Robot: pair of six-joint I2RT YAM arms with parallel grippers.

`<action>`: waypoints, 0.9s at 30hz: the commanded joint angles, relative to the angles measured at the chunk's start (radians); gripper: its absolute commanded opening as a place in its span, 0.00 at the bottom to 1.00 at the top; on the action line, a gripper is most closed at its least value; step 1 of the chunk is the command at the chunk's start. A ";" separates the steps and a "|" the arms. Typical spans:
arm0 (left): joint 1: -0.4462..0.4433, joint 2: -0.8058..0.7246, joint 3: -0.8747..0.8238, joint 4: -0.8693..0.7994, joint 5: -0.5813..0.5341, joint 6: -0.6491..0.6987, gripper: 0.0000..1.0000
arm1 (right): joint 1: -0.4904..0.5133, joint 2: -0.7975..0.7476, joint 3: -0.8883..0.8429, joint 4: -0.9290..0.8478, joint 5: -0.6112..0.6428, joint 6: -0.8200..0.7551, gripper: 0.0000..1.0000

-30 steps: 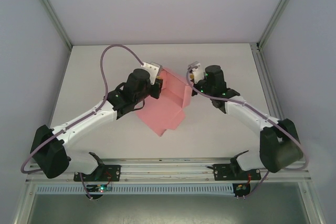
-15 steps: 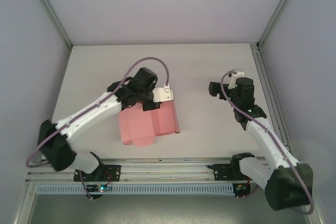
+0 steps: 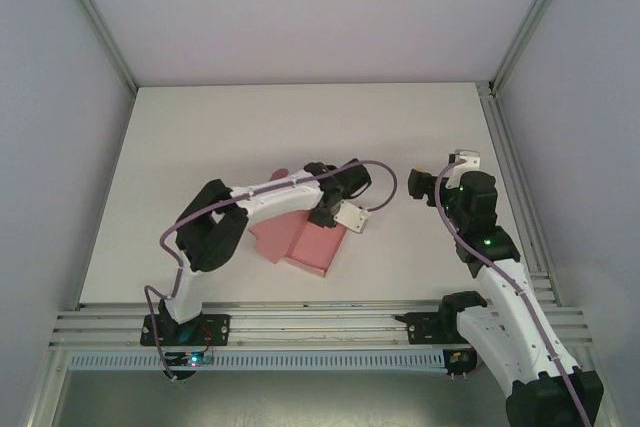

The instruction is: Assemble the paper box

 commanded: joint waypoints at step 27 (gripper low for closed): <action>0.359 -1.088 -0.586 0.230 -0.242 -1.432 1.00 | 0.317 1.259 1.176 -0.854 -0.944 -1.356 0.97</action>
